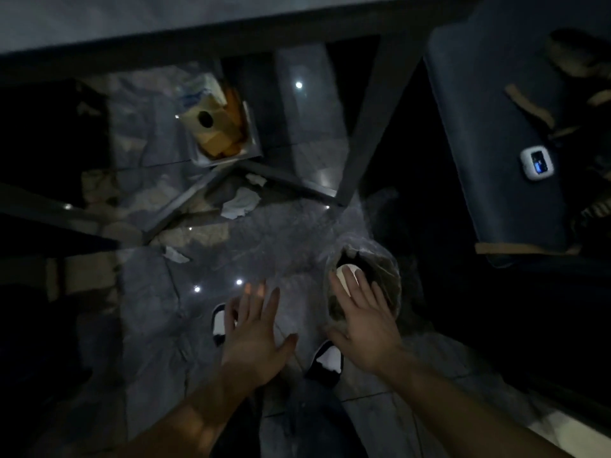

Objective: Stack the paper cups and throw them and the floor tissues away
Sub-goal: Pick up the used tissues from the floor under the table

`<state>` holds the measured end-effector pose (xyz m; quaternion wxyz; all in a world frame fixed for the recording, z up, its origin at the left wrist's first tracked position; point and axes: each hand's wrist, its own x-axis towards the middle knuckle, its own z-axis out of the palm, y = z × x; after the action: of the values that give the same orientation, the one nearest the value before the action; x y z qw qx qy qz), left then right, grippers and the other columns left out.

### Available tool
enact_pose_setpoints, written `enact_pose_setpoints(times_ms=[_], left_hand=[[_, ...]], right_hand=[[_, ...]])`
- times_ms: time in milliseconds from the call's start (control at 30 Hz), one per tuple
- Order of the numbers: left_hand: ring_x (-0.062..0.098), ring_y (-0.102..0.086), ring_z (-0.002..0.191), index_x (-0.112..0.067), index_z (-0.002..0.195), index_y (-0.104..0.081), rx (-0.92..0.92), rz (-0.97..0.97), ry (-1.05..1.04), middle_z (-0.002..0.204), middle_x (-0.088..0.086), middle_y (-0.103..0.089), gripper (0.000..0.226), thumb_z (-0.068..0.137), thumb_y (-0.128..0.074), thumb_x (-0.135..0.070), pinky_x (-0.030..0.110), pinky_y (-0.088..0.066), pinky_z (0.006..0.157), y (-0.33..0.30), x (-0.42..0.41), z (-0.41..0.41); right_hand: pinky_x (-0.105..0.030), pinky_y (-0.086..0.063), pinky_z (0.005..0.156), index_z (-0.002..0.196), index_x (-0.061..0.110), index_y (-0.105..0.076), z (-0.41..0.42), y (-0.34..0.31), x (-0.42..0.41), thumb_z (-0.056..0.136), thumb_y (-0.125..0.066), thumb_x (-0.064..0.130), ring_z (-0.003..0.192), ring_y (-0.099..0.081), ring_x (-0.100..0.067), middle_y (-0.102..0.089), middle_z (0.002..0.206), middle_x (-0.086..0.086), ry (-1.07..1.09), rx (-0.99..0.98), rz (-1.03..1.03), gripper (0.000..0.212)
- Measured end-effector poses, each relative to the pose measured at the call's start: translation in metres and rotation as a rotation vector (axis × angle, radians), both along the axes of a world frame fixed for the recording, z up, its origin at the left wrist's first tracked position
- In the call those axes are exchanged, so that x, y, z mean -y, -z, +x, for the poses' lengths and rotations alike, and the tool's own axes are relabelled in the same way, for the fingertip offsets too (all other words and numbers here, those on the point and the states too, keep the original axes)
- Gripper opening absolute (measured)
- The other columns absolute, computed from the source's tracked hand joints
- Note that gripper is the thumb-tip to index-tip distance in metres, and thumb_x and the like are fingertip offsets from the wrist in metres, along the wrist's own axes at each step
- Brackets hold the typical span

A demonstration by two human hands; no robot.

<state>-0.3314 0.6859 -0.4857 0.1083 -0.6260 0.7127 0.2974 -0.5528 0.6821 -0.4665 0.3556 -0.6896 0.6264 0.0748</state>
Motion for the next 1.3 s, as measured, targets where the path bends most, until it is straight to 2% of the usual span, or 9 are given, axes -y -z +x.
enact_pose_setpoints(times_ms=[100,233,300,433,567,700,867,1033,1300], left_hand=[[0.016,0.032,0.143,-0.031,0.153,0.008,0.031,-0.004,-0.099,0.16,-0.004,0.025,0.091,0.082,-0.03,-0.072,0.041,0.024,0.112,-0.005,-0.014,0.03],[0.012,0.033,0.14,-0.03,0.154,0.008,0.067,0.012,-0.216,0.161,-0.002,0.023,0.089,0.084,-0.028,-0.071,0.032,0.038,0.102,-0.004,-0.022,0.073],[0.013,0.033,0.14,-0.029,0.153,0.009,0.073,0.026,-0.255,0.16,-0.002,0.024,0.089,0.084,-0.028,-0.071,0.031,0.039,0.101,0.002,-0.027,0.097],[0.019,0.018,0.147,-0.026,0.155,-0.004,0.082,0.023,-0.313,0.163,0.0,0.013,0.09,0.081,-0.028,-0.072,0.042,0.017,0.115,0.014,-0.029,0.148],[0.023,0.016,0.15,-0.027,0.155,0.003,0.061,0.05,-0.327,0.163,0.0,0.019,0.092,0.077,-0.019,-0.071,0.046,0.005,0.12,0.015,-0.026,0.2],[0.026,0.011,0.151,-0.024,0.155,0.0,0.0,0.017,-0.328,0.164,0.001,0.013,0.09,0.081,-0.024,-0.068,0.049,-0.002,0.121,0.02,-0.015,0.249],[0.027,0.01,0.151,-0.023,0.155,-0.003,-0.011,-0.025,-0.324,0.164,0.006,0.009,0.083,0.089,-0.036,-0.06,0.046,0.0,0.121,0.051,0.007,0.288],[0.028,0.005,0.151,-0.022,0.155,-0.005,0.013,-0.041,-0.306,0.165,0.009,0.004,0.083,0.088,-0.029,-0.063,0.045,-0.003,0.122,0.109,0.029,0.297],[0.027,0.004,0.151,-0.022,0.155,-0.006,-0.024,-0.103,-0.214,0.165,0.007,0.008,0.079,0.092,-0.04,-0.055,0.039,-0.002,0.119,0.227,0.076,0.304]], right_hand=[[-0.043,0.013,0.121,0.151,0.032,0.018,0.023,-0.01,0.012,0.089,-0.048,0.047,0.147,0.025,-0.019,0.028,0.157,0.004,-0.071,-0.017,0.004,0.092],[-0.04,0.018,0.119,0.152,0.031,0.019,0.064,-0.01,0.027,0.079,-0.017,0.057,0.148,0.025,-0.02,0.027,0.159,0.001,-0.17,-0.091,0.009,0.085],[-0.04,0.016,0.121,0.153,0.031,0.016,0.088,-0.003,0.03,0.083,-0.017,0.058,0.149,0.024,-0.021,0.023,0.161,0.001,-0.178,-0.072,0.004,0.081],[-0.047,0.003,0.123,0.154,0.03,0.01,0.134,0.009,0.034,0.083,-0.014,0.06,0.151,0.015,-0.021,0.012,0.165,-0.002,-0.226,-0.106,-0.012,0.081],[-0.042,0.01,0.122,0.154,0.027,0.013,0.178,0.011,0.037,0.086,-0.012,0.06,0.149,0.022,-0.022,0.023,0.162,-0.002,-0.269,-0.18,0.009,0.08],[-0.043,0.008,0.122,0.155,0.028,0.007,0.221,0.019,0.044,0.09,-0.019,0.059,0.15,0.019,-0.023,0.015,0.164,-0.004,-0.255,-0.194,-0.021,0.076],[-0.043,0.005,0.119,0.153,0.03,0.01,0.257,0.063,0.056,0.091,-0.028,0.059,0.151,0.01,-0.023,0.013,0.163,-0.002,-0.244,-0.215,-0.09,0.079],[-0.045,0.005,0.122,0.154,0.029,0.012,0.279,0.116,0.075,0.091,-0.028,0.059,0.151,0.012,-0.025,0.012,0.164,-0.005,-0.25,-0.229,-0.072,0.079],[-0.054,-0.012,0.121,0.155,0.027,0.004,0.279,0.249,0.125,0.09,-0.028,0.056,0.152,0.002,-0.029,0.004,0.165,-0.008,-0.32,-0.196,-0.235,0.078]])
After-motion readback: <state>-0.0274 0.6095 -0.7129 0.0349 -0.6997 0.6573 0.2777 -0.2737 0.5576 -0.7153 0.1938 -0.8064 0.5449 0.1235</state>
